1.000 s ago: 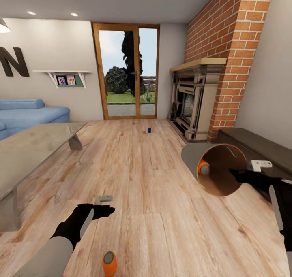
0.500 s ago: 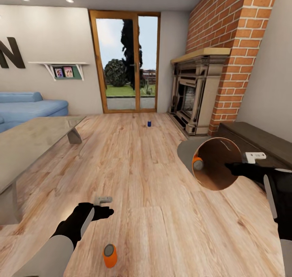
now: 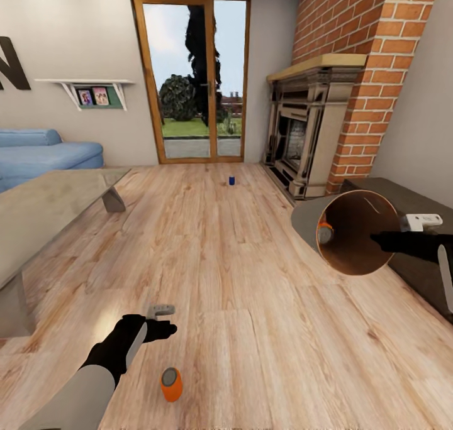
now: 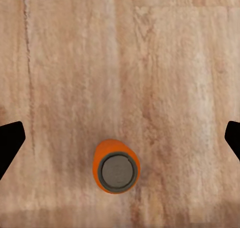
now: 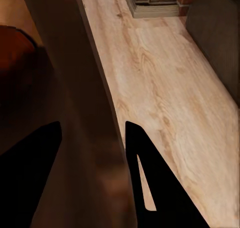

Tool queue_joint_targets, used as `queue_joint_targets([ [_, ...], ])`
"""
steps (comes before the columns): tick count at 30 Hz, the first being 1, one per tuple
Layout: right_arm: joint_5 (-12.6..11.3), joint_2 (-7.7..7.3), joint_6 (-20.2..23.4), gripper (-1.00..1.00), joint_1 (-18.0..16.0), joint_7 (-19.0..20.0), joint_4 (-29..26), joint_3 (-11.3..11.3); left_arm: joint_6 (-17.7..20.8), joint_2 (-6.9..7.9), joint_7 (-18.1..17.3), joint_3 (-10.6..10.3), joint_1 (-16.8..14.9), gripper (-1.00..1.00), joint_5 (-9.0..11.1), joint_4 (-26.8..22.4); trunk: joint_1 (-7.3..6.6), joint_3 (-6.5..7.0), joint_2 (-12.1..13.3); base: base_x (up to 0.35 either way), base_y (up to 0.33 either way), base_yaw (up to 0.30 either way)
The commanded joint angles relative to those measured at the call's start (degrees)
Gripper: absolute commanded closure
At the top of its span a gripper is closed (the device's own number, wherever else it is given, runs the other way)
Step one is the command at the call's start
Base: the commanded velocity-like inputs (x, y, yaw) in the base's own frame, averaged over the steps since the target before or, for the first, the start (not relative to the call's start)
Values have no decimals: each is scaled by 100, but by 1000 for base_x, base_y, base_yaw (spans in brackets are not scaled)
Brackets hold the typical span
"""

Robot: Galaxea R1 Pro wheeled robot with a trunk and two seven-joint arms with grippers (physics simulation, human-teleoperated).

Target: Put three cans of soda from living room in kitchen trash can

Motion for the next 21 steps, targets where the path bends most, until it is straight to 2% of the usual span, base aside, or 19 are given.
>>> queue_joint_targets([
  [1,-144,-94,30,100,-77,86,-1,6,0,-8,35,0,0,-100,-1,1,2,-23,-2,0,0,0],
  [4,-144,-277,30,100,-168,156,4,7,0,-14,96,0,0,-100,2,-1,10,-89,-6,0,0,0],
  [9,-152,-444,30,100,-226,198,9,10,0,-19,131,0,0,-100,5,0,23,-200,-13,0,0,0],
  [21,-139,-522,30,100,-244,206,65,17,-2,-73,160,0,0,-100,7,5,54,-466,-29,0,0,0],
])
